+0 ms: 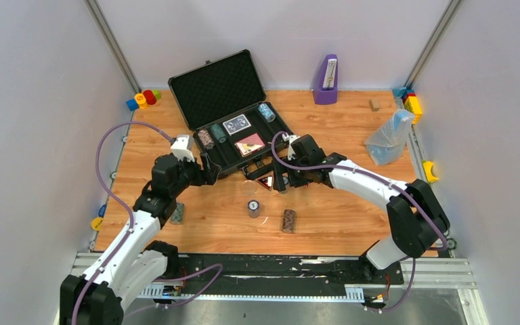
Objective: Pack up texas hold em set
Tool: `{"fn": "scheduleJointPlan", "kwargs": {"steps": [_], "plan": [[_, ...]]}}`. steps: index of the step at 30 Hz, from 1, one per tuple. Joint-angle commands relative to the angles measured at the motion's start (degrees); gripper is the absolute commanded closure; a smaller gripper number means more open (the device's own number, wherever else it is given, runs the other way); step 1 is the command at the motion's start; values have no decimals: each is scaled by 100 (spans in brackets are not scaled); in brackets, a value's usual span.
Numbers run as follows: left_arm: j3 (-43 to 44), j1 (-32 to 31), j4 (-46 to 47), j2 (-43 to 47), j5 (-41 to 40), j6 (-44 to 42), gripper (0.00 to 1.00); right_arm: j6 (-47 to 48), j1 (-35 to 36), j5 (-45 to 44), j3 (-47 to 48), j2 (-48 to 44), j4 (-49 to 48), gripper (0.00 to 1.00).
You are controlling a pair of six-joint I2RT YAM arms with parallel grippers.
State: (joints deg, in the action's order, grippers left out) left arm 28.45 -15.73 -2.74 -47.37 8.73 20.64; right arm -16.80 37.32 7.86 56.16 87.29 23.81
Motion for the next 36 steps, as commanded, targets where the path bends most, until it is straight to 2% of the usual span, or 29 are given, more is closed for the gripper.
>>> {"fn": "scheduleJointPlan", "kwargs": {"steps": [1, 4, 7, 12, 15, 18, 21, 22, 25, 31, 36], "plan": [[-65, -1, 239, 130, 55, -81, 16, 35, 80, 58, -50, 165, -504, 14], [-109, -1, 396, 274, 81, -93, 16, 36, 138, -55, -34, 294, -719, 17], [-191, -1, 473, 428, 145, -102, 14, 44, 166, -156, 73, 475, -772, 25], [-442, -1, 854, 761, 544, -149, 4, 32, 205, -268, 245, 601, -659, 56], [-664, -1, 1111, 1093, 472, -93, 0, 27, 205, -322, 237, 435, -588, 78], [-938, -1, 1427, 1295, 294, 57, 0, 10, 201, -361, 265, 201, -490, 88], [-1125, -1, 1891, 1358, 755, 51, 0, 18, 205, -303, 330, -44, -377, 92], [-1195, -1, 2285, 1334, 1252, -6, 0, 19, 205, -268, 372, -126, -309, 94], [-1281, -16, 3260, 1125, 1890, 1, 0, 44, 201, 0, 531, -361, -154, 97], [-810, -301, 3767, 422, 2459, 180, 0, 8, 197, 1135, 865, -859, 46, 98], [-393, -1082, 3581, -244, 2294, -339, 0, -76, 194, 1931, 1074, -990, 45, 99]]}}
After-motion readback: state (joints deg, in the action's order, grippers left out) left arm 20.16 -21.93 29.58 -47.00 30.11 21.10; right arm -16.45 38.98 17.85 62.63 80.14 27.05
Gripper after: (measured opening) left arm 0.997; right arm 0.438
